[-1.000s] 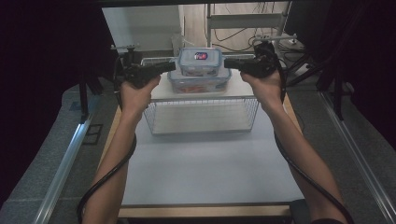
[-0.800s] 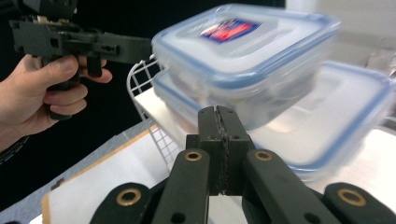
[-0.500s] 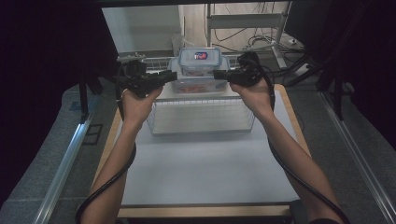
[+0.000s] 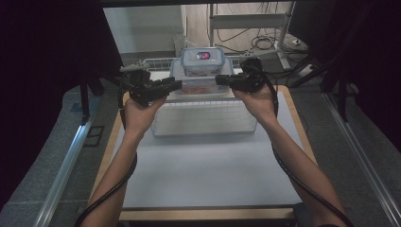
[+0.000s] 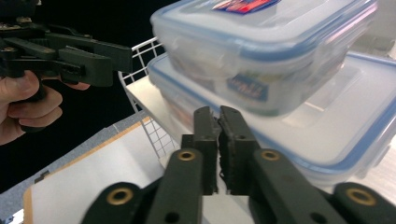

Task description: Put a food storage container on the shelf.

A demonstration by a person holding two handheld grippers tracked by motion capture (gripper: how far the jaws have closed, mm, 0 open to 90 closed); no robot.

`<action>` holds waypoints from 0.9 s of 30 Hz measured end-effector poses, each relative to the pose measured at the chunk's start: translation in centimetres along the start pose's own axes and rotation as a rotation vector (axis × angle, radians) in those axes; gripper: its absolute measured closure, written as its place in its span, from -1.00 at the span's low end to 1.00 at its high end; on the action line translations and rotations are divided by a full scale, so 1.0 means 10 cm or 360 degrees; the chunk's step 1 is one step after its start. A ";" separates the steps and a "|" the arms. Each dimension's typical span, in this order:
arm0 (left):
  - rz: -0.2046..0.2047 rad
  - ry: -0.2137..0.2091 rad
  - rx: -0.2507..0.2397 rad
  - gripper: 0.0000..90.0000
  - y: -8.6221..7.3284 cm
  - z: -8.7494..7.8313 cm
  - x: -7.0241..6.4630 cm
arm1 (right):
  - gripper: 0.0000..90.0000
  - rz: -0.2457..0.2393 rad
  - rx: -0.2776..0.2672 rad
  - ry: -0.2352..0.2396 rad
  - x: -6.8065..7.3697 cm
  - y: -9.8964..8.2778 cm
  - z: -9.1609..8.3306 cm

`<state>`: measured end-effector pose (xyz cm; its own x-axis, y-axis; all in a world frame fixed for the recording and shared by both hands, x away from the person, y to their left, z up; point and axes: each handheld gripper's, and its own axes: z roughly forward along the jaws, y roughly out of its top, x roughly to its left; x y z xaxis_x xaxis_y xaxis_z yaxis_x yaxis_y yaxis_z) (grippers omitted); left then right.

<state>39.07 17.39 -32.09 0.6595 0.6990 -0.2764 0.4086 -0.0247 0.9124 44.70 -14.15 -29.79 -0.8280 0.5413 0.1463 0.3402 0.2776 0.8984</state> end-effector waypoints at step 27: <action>0.0220 0.0058 0.0061 -0.25 -0.49 -0.01 -0.26 | 0.30 -0.0075 0.0040 0.0026 0.12 -0.46 -0.05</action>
<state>35.28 15.82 -35.84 0.6881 0.7126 -0.1369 0.3397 -0.1496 0.9285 41.86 -15.20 -33.55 -0.8506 0.5140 0.1110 0.3114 0.3224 0.8939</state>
